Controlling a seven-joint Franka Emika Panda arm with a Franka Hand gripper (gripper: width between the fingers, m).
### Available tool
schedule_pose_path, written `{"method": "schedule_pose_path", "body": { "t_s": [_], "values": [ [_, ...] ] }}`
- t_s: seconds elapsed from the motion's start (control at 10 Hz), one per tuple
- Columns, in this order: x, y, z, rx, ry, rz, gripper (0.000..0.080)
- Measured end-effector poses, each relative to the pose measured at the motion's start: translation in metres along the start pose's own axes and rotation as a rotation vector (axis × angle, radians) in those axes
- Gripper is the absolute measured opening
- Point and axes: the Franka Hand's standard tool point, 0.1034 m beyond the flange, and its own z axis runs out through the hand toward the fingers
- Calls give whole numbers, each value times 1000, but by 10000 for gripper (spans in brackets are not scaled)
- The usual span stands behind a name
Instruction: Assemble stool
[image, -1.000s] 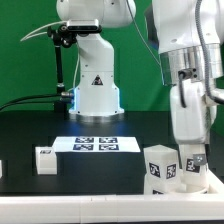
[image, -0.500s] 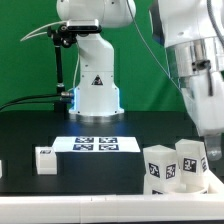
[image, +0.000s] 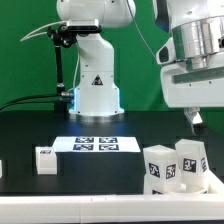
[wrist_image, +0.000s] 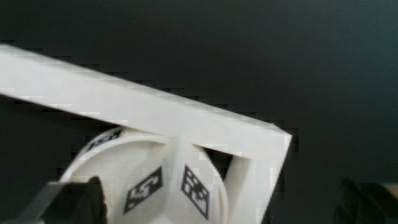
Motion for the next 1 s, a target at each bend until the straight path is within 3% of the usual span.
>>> {"method": "schedule_pose_path", "body": {
  "t_s": [0.1,0.2,0.4,0.5,0.6,1.0],
  "values": [
    [0,0,0,0,0,-82,649],
    [3,1,-1,-20,-8,-271,649],
    [16,-4,-8,-19,-11,-667,649],
    [18,0,-4,-23,-21,-824,649],
    [16,3,-1,-42,-30,-937,649],
    [21,5,0,-60,-27,-1206,649]
  ]
}}
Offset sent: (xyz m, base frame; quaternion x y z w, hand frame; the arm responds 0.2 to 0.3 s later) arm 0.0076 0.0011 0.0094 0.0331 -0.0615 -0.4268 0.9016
